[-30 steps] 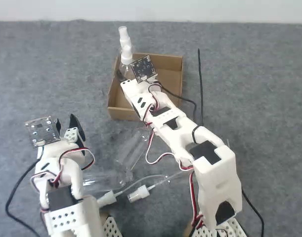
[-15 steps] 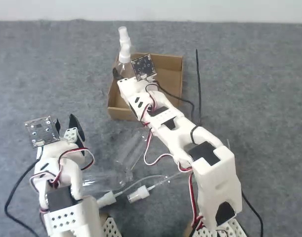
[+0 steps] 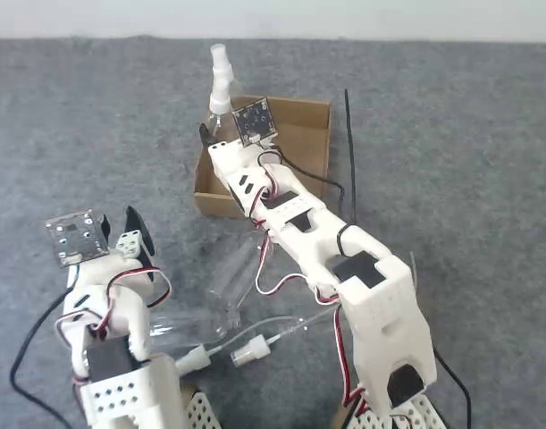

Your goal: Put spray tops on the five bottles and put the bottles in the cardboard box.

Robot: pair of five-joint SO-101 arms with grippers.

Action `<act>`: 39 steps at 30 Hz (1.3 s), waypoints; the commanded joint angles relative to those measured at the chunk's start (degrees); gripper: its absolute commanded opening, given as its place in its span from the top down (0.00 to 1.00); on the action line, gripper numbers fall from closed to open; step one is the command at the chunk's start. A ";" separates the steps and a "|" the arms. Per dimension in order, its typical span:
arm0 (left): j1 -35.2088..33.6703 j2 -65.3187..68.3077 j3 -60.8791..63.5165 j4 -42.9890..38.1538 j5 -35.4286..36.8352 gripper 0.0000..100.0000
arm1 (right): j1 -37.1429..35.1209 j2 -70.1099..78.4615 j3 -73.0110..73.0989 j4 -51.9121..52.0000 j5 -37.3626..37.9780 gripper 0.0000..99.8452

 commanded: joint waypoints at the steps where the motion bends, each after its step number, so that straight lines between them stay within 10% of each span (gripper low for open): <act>1: 0.18 -0.62 -0.75 -2.02 -0.35 0.87 | -0.40 -1.80 -3.16 1.71 -0.44 0.90; 11: 0.18 -0.62 -0.75 -2.02 -0.44 0.87 | -0.48 -1.80 -3.25 4.35 -0.44 0.76; 39: 0.18 -0.62 -0.75 -2.02 -0.44 0.87 | -2.95 -1.80 -5.71 9.19 -0.79 0.75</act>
